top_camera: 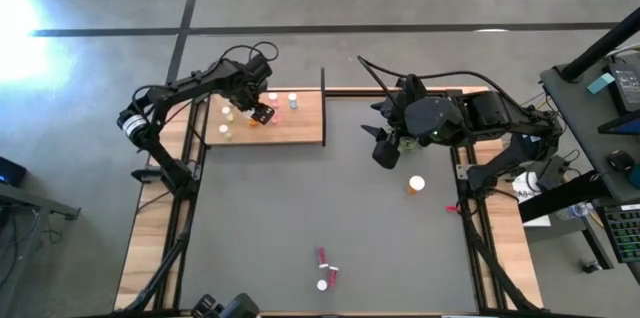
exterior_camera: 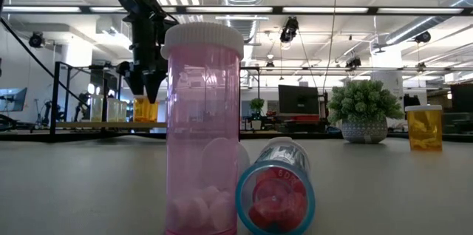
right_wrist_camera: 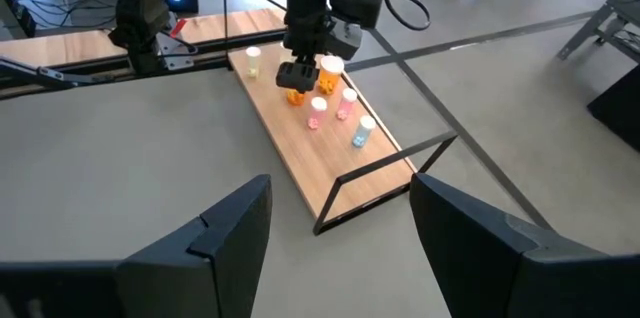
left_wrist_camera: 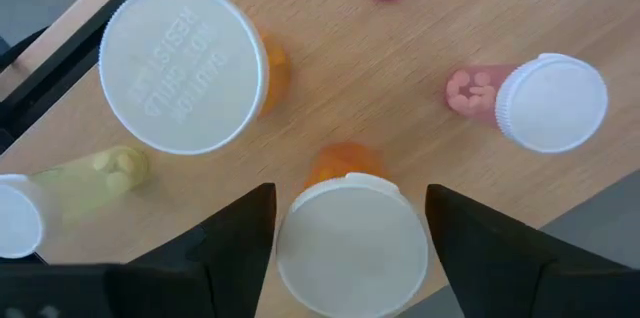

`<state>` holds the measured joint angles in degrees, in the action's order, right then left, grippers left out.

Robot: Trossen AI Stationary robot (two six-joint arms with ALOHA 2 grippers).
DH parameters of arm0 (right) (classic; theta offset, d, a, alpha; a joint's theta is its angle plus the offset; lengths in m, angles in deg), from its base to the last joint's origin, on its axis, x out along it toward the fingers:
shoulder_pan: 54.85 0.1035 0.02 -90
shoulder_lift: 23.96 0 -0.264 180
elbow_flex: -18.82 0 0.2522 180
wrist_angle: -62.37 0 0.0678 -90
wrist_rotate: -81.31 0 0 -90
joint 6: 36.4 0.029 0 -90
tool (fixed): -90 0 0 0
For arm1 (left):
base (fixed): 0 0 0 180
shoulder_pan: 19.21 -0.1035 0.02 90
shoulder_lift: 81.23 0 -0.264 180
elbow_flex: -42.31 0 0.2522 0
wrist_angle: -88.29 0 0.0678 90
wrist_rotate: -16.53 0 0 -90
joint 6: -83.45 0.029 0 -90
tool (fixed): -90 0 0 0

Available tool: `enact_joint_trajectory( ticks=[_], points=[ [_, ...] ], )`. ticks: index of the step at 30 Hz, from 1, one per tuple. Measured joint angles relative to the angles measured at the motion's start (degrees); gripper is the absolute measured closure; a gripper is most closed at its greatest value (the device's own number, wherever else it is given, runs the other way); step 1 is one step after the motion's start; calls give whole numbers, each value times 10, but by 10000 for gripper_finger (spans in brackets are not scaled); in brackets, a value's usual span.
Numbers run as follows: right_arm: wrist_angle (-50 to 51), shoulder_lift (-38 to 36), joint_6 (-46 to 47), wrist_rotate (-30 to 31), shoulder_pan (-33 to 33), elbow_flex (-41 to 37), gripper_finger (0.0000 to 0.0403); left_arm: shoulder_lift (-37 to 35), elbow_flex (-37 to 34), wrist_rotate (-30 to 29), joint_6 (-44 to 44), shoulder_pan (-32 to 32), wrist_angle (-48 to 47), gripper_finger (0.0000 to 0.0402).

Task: Pick and place medicine bottles onto shelf by color
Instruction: Put the bottom orange pill bottle on the shelf aligned with the other orange bottle, then put the top blue pill bottle on the shelf aligned with the other blue bottle

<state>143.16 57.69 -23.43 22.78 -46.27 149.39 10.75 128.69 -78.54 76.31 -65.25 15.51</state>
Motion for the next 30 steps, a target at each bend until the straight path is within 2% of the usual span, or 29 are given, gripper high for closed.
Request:
enact_joint_trajectory(
  ticks=[11,16,23,30],
  points=[
    [0,0,0,0,0,0,174,-59,3,-12,0,0,-1,160],
    [0,0,0,0,0,0,174,-98,3,0,0,20,1,159],
    [0,0,0,0,0,0,174,-158,2,-1,-2,78,7,159],
    [0,0,0,0,0,0,174,-171,2,-2,-82,174,18,159]
  ],
)
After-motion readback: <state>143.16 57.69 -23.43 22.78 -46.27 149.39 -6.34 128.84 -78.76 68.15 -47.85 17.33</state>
